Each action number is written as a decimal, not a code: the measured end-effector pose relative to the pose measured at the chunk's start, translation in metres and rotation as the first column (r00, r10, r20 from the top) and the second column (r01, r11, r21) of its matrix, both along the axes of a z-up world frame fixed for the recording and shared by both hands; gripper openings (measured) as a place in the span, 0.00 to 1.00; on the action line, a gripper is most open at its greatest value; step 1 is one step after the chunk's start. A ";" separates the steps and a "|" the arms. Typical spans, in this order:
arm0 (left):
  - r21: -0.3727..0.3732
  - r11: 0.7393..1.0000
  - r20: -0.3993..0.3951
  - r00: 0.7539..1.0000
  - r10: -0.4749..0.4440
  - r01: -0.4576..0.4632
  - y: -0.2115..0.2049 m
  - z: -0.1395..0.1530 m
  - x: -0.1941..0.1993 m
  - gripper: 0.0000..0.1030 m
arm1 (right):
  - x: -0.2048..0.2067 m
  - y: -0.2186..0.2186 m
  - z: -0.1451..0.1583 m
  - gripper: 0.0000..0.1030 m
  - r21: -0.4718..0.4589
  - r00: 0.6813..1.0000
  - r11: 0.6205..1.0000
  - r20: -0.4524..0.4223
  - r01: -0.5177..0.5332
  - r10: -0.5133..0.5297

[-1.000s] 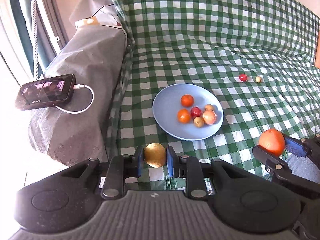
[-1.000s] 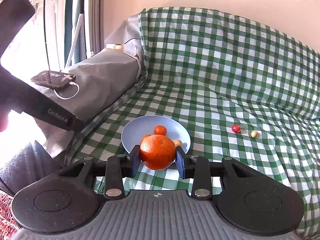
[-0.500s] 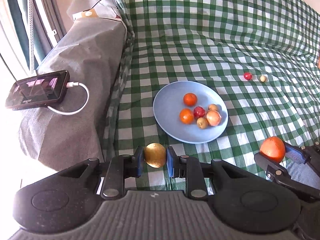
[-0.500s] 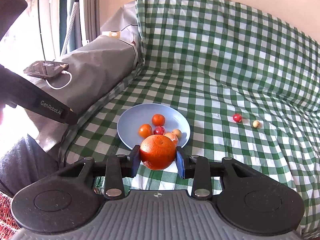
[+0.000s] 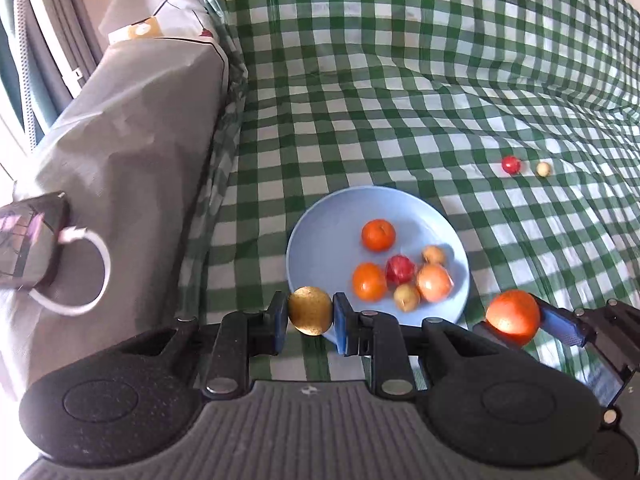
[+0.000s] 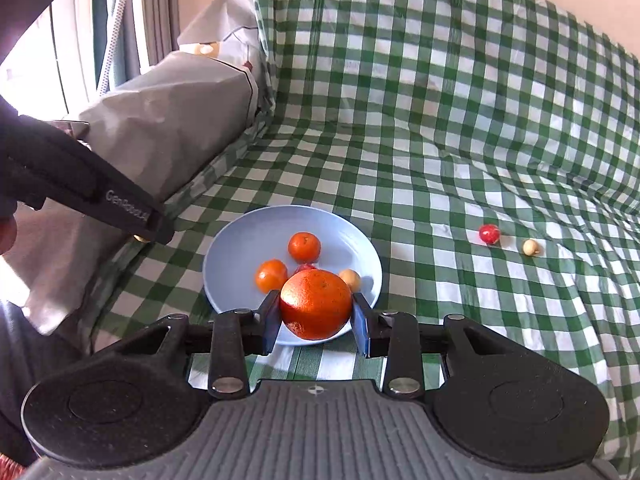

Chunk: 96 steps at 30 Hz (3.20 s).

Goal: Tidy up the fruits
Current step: 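Carry the tan fruit in the left tool and orange tomato in the right tool to the plate, then open both tools over the blue plate to release the fruits, then grasp the red tomato with the left tool while the right tool grasps a tan fruit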

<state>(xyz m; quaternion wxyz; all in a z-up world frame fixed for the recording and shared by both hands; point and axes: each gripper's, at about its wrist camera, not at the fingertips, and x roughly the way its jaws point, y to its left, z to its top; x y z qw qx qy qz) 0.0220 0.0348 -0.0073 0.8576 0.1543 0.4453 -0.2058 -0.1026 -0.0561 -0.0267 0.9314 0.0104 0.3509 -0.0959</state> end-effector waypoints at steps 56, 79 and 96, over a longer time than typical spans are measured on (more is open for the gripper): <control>0.070 0.994 0.038 0.996 0.082 -0.084 -0.022 0.017 -0.073 1.00 | -0.083 -0.095 0.011 0.99 0.413 0.911 0.858 0.135 0.306 -0.389; 0.197 0.980 0.124 0.992 -0.015 -0.010 -0.109 0.013 -0.048 1.00 | -0.115 -0.289 -0.056 0.99 0.579 0.800 0.729 0.206 0.366 -0.564; 0.086 0.916 0.016 0.919 -0.394 0.392 -0.338 -0.097 0.055 1.00 | 0.026 -0.334 -0.103 0.98 -0.005 0.922 0.924 0.060 0.383 -0.382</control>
